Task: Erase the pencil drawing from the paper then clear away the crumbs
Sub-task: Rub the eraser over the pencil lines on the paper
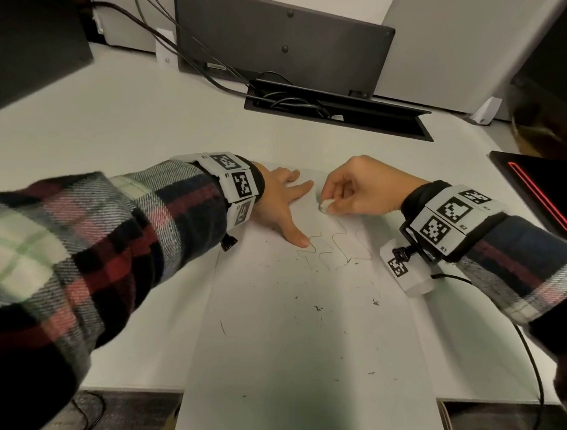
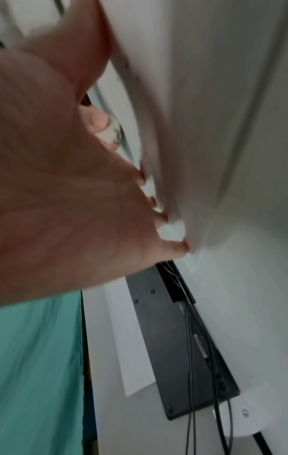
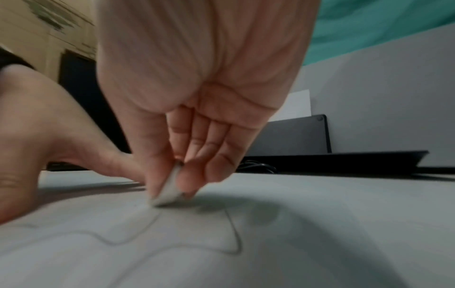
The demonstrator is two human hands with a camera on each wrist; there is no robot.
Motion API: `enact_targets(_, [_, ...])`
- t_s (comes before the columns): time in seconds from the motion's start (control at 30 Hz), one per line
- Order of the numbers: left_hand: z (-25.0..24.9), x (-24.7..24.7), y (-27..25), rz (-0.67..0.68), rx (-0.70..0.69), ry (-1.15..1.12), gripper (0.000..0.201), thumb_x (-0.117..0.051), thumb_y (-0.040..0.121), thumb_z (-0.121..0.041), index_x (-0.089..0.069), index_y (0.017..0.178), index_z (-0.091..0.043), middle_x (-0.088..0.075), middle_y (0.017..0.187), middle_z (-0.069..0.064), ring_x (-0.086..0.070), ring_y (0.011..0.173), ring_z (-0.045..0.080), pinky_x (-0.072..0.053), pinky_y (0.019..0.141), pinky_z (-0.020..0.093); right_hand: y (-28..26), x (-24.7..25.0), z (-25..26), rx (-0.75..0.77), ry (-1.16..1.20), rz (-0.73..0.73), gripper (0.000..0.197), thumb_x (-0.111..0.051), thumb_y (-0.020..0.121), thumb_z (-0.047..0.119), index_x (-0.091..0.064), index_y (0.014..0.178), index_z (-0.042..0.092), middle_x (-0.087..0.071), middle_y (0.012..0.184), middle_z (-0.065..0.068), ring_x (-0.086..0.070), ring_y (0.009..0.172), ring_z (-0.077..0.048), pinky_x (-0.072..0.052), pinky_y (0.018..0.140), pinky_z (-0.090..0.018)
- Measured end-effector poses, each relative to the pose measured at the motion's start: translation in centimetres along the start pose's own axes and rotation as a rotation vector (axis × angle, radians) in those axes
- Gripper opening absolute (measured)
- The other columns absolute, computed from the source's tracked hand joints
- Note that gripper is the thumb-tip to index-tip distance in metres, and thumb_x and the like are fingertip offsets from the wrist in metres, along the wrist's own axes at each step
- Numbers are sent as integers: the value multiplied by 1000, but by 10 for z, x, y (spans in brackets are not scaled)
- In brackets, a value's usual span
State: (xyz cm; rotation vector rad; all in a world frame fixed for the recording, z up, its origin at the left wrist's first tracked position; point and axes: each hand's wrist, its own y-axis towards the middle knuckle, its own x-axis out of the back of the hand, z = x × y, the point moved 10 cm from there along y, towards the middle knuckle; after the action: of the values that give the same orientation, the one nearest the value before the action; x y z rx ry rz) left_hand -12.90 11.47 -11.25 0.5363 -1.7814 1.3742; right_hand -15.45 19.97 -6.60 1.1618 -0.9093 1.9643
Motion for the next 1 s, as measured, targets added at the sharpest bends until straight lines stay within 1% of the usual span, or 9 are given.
enact_targets(0.13, [1, 0, 0, 3, 4, 3, 111, -56, 73, -69, 21, 144, -33, 25, 154, -4, 16, 143, 16, -4, 116, 44, -6, -12, 12, 44, 88, 74, 11, -72, 79, 14, -70, 89, 10, -63, 65, 1, -54, 48, 3, -41, 52, -6])
enact_targets(0.23, [0, 1, 0, 3, 4, 6, 112, -57, 72, -69, 21, 144, -34, 25, 154, -4, 16, 143, 16, -4, 115, 44, 0, -2, 12, 53, -9, -5, 13, -71, 79, 17, -71, 92, 14, -65, 75, 1, -52, 53, 10, -38, 54, -3])
enact_targets(0.37, [1, 1, 0, 7, 13, 17, 113, -57, 72, -69, 21, 144, -33, 26, 154, -4, 16, 143, 17, -3, 115, 44, -8, -17, 19, 86, 72, 90, 13, -73, 78, 18, -73, 90, 14, -66, 73, 0, -52, 55, 3, -40, 55, -8])
enact_targets(0.53, [-2, 2, -1, -2, 10, 21, 112, -56, 72, -69, 21, 145, -33, 25, 154, -2, 15, 143, 17, -3, 115, 43, -1, -6, 19, 78, 7, 15, 16, -71, 79, 17, -73, 93, 10, -67, 74, -1, -52, 54, 7, -40, 54, -6])
enact_targets(0.63, [-1, 2, -1, -1, 14, 16, 110, -55, 74, -69, 20, 145, -31, 25, 154, -2, 16, 143, 17, -1, 115, 43, -11, -18, 25, 94, 55, 106, 12, -72, 79, 16, -73, 90, 14, -65, 69, 4, -52, 53, 4, -39, 54, -8])
enact_targets(0.7, [-1, 3, -3, -9, 13, 17, 109, -55, 75, -68, 19, 145, -31, 24, 154, -3, 14, 143, 17, -2, 115, 42, -14, -24, 24, 86, 79, 158, 12, -72, 79, 18, -73, 90, 14, -67, 71, 0, -52, 52, 1, -40, 55, -8])
enact_targets(0.83, [0, 4, -4, -18, 8, 8, 109, -56, 75, -68, 19, 146, -31, 23, 155, -4, 12, 144, 16, -3, 115, 42, -7, -3, 5, 7, 164, 27, 18, -70, 80, 19, -70, 95, 9, -67, 74, -6, -58, 53, -5, -48, 58, -12])
enact_targets(0.93, [1, 5, -3, -22, 3, 2, 109, -56, 75, -66, 18, 146, -31, 23, 155, -3, 14, 144, 16, -2, 115, 42, -7, 1, -1, -4, 130, 5, 13, -70, 81, 18, -70, 93, 13, -67, 79, -6, -60, 54, -8, -47, 58, -10])
enact_targets(1.0, [0, 7, -3, -25, -7, -7, 107, -58, 75, -65, 17, 146, -33, 22, 155, -2, 13, 144, 17, -3, 115, 42, -7, -1, -1, 11, 94, 2, 13, -72, 79, 17, -71, 92, 18, -69, 88, -7, -59, 61, -7, -47, 64, -12])
